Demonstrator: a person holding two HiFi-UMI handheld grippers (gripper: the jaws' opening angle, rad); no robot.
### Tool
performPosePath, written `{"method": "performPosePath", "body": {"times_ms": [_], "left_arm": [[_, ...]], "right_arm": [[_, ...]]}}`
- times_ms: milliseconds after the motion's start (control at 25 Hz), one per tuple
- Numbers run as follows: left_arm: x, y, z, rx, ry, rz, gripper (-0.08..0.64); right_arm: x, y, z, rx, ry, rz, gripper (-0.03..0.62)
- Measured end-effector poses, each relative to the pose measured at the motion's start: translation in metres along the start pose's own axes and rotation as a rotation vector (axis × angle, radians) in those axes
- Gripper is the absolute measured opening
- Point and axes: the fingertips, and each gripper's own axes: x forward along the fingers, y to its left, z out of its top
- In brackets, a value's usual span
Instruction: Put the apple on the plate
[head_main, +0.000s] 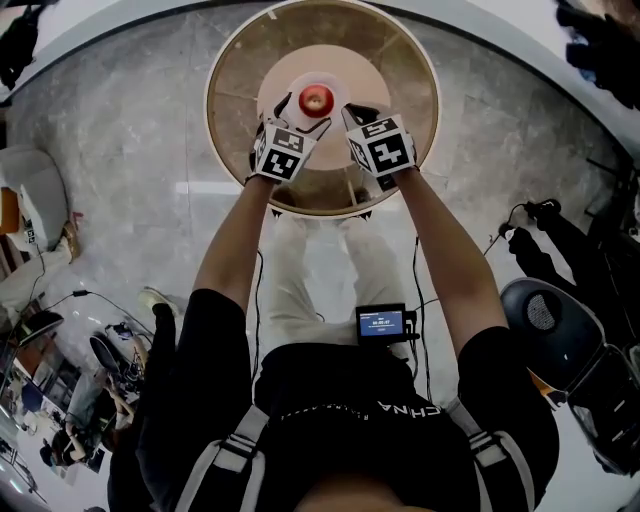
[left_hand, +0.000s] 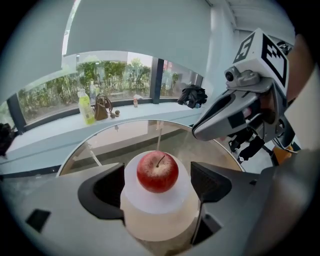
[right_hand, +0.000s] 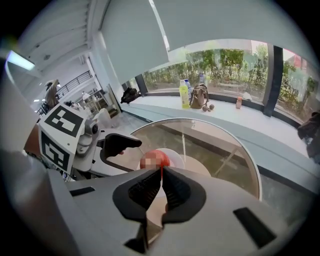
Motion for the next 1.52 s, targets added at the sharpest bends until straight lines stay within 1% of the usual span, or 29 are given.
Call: {"method": "performPosePath", "body": {"times_ms": [120,280,320,360,400,440,480,520,560,640,720,800,840,960,1040,1200,1280,1360,1440,1520], "left_arm": [[-0.051,-0.013,0.028,0.013,0.003,0.001,0.399],[-0.141,-0.051,0.069,0.001,0.021,-0.068,0.396],[-0.167,-0.057,0.085,0.002,0.021,-0.072,0.393],[-0.193,-0.062,0.103,0.013,0.019,-0.07,0.375],[-0.217,-0.067,0.121,0.03,0.009,-0.06,0.29],[-0.24,-0.072,0.135,0.044,-0.01,-0.04,0.177],[-0.261,-0.078,0.146,0.041,-0.034,-0.018,0.091],[-0.282,-0.086,0.152,0.019,-0.056,-0.003,0.058],[-0.301,-0.095,0.156,-0.011,-0.075,0.005,0.058],[-0.33,-0.111,0.159,-0.068,-0.115,0.004,0.03],[-0.347,-0.121,0.153,-0.088,-0.133,-0.012,0.018],[-0.353,-0.122,0.145,-0.066,-0.128,-0.017,0.017],[-0.355,-0.122,0.145,-0.054,-0.13,-0.016,0.017],[-0.364,-0.121,0.156,-0.03,-0.156,-0.018,0.017],[-0.369,-0.123,0.168,-0.005,-0.166,-0.026,0.017],[-0.367,-0.14,0.177,0.035,-0.153,-0.036,0.017],[-0.363,-0.149,0.179,0.027,-0.148,-0.026,0.017],[-0.362,-0.157,0.18,-0.006,-0.148,-0.008,0.017],[-0.366,-0.166,0.176,-0.04,-0.15,0.013,0.017],[-0.372,-0.172,0.169,-0.055,-0.151,0.034,0.017]], "right_arm": [[-0.042,0.016,0.024,-0.026,0.003,-0.011,0.034],[-0.12,0.057,0.052,-0.043,0.025,-0.017,0.033],[-0.142,0.068,0.064,-0.048,0.021,-0.017,0.033],[-0.165,0.077,0.079,-0.054,0.009,-0.019,0.032],[-0.188,0.084,0.093,-0.06,-0.007,-0.023,0.032],[-0.211,0.092,0.105,-0.063,-0.023,-0.027,0.033],[-0.233,0.102,0.111,-0.064,-0.04,-0.027,0.032],[-0.253,0.113,0.114,-0.065,-0.056,-0.021,0.032],[-0.272,0.123,0.112,-0.068,-0.072,-0.017,0.033],[-0.299,0.139,0.105,-0.085,-0.097,-0.018,0.032],[-0.311,0.151,0.096,-0.13,-0.106,-0.038,0.032],[-0.312,0.16,0.095,-0.177,-0.116,-0.058,0.032],[-0.313,0.163,0.099,-0.186,-0.13,-0.064,0.032],[-0.326,0.168,0.112,-0.173,-0.176,-0.072,0.032],[-0.334,0.166,0.117,-0.172,-0.187,-0.079,0.032],[-0.349,0.157,0.102,-0.199,-0.172,-0.075,0.032],[-0.357,0.15,0.092,-0.215,-0.159,-0.068,0.032],[-0.364,0.141,0.081,-0.221,-0.144,-0.055,0.032],[-0.366,0.135,0.069,-0.215,-0.13,-0.03,0.032],[-0.367,0.135,0.062,-0.213,-0.126,-0.01,0.032]]}}
